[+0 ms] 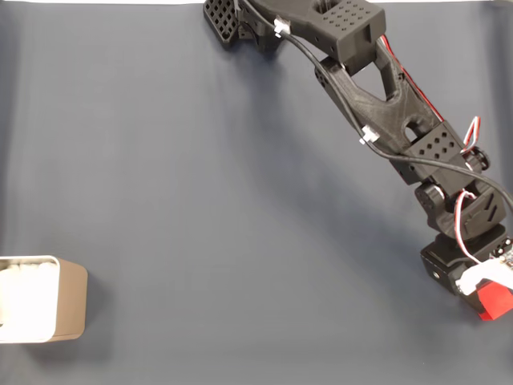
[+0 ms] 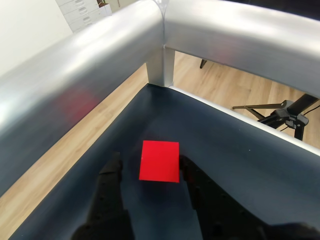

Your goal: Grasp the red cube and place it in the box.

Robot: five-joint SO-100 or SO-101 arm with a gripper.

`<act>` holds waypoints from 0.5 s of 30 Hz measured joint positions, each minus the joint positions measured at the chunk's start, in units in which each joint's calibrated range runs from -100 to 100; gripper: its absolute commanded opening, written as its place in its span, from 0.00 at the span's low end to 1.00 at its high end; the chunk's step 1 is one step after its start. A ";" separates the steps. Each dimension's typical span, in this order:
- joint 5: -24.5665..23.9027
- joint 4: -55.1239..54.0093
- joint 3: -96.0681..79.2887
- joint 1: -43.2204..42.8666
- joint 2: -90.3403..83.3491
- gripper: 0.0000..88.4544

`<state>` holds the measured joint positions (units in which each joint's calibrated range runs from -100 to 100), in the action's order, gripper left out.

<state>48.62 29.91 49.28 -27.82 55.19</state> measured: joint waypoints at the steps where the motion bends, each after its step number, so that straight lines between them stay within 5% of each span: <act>1: 0.00 0.00 0.00 0.00 0.00 0.18; 15: 0.63 0.00 0.00 0.07 0.00 0.04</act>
<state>49.26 29.91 49.28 -27.74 55.19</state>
